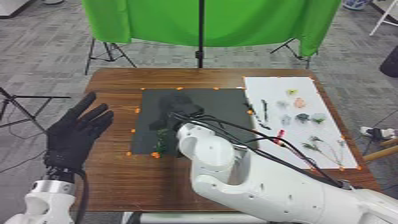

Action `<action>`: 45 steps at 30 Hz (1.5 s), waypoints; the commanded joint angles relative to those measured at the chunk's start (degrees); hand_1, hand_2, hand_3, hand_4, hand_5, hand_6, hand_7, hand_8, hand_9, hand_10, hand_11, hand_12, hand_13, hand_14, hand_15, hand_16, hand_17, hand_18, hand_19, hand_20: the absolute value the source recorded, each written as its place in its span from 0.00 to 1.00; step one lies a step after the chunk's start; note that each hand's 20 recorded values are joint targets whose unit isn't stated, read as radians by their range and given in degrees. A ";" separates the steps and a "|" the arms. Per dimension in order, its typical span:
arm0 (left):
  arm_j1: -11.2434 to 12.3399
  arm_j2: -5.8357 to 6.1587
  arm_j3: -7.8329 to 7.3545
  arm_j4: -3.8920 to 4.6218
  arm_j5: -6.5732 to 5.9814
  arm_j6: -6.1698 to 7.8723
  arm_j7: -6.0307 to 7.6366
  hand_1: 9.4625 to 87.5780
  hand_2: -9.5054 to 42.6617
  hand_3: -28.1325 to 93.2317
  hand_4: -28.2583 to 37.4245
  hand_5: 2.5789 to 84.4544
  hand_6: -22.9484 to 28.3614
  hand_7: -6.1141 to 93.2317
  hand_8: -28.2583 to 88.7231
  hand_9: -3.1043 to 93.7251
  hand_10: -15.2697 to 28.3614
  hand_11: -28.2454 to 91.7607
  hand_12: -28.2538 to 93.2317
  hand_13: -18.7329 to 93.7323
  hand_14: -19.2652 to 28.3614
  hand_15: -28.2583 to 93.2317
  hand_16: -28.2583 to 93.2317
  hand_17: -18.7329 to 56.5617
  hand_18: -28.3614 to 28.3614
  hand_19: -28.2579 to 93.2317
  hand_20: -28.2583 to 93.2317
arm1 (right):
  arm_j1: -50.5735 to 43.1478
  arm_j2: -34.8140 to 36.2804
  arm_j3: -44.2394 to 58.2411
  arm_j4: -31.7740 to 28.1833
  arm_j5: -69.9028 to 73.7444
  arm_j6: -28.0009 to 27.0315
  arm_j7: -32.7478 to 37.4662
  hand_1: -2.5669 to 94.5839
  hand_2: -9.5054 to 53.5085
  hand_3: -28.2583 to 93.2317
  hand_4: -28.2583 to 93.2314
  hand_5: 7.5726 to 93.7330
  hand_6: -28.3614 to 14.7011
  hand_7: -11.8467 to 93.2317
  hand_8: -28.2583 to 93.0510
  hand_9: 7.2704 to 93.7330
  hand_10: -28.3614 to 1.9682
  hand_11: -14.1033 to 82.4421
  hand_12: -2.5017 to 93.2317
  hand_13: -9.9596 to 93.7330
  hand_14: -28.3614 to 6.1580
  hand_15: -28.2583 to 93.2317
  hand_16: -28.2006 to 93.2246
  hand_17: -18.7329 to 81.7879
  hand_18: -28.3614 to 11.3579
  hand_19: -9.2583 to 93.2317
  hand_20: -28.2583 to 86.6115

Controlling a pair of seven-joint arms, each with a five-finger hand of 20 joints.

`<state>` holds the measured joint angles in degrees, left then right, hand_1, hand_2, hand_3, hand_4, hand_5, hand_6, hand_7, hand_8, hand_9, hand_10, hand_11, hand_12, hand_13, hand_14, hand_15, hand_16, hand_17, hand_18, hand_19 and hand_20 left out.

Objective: Arrange flowers

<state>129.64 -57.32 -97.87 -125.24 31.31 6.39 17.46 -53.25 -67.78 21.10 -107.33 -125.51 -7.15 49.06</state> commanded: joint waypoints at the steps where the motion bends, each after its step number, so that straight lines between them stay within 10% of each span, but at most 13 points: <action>1: 4.36 -2.82 -1.49 1.23 1.29 -2.01 -0.13 0.14 0.30 0.89 0.00 0.37 0.54 0.15 0.16 0.36 0.75 0.37 0.30 0.35 0.97 0.57 0.16 0.09 0.93 0.65 0.26 | -11.60 19.01 11.13 -7.72 7.26 17.82 -4.46 0.36 0.06 0.81 0.03 0.81 0.58 0.25 0.14 0.85 0.46 0.53 0.21 0.82 0.46 0.75 0.36 0.55 0.07 0.98 0.40; 6: 6.39 -2.30 -0.30 0.87 0.09 -1.02 1.47 0.12 0.30 0.89 0.00 0.34 0.51 0.17 0.15 0.34 0.73 0.36 0.30 0.35 0.96 0.55 0.17 0.08 0.94 0.64 0.26 | -20.80 28.88 18.31 -10.35 9.01 25.36 -11.20 0.38 0.06 0.87 0.01 0.59 0.56 0.26 0.13 0.65 0.39 0.49 0.17 0.67 0.42 0.75 0.32 0.40 0.10 0.84 0.36; 23: 7.24 -1.48 0.84 0.20 -0.03 -0.11 3.17 0.13 0.30 0.89 0.00 0.36 0.53 0.16 0.15 0.36 0.76 0.37 0.30 0.35 0.97 0.56 0.17 0.09 0.94 0.64 0.27 | -52.54 41.42 52.04 -18.11 2.93 15.71 2.51 0.36 0.03 0.86 0.00 0.58 0.55 0.25 0.13 0.66 0.38 0.48 0.18 0.67 0.40 0.78 0.32 0.42 0.11 0.88 0.42; 45: 6.79 -1.62 0.81 0.10 0.09 0.07 2.22 0.15 0.29 0.90 0.00 0.36 0.54 0.16 0.15 0.36 0.78 0.38 0.31 0.35 0.97 0.56 0.17 0.09 0.93 0.65 0.27 | -56.40 45.06 49.30 -10.22 -2.42 10.80 11.00 0.37 0.01 0.86 0.01 0.61 0.54 0.25 0.13 0.68 0.39 0.53 0.19 0.70 0.41 0.81 0.32 0.45 0.10 0.93 0.44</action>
<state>136.00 -58.82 -97.15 -125.03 31.57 5.98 20.31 -111.49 -24.72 72.84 -119.57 -127.39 2.08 58.09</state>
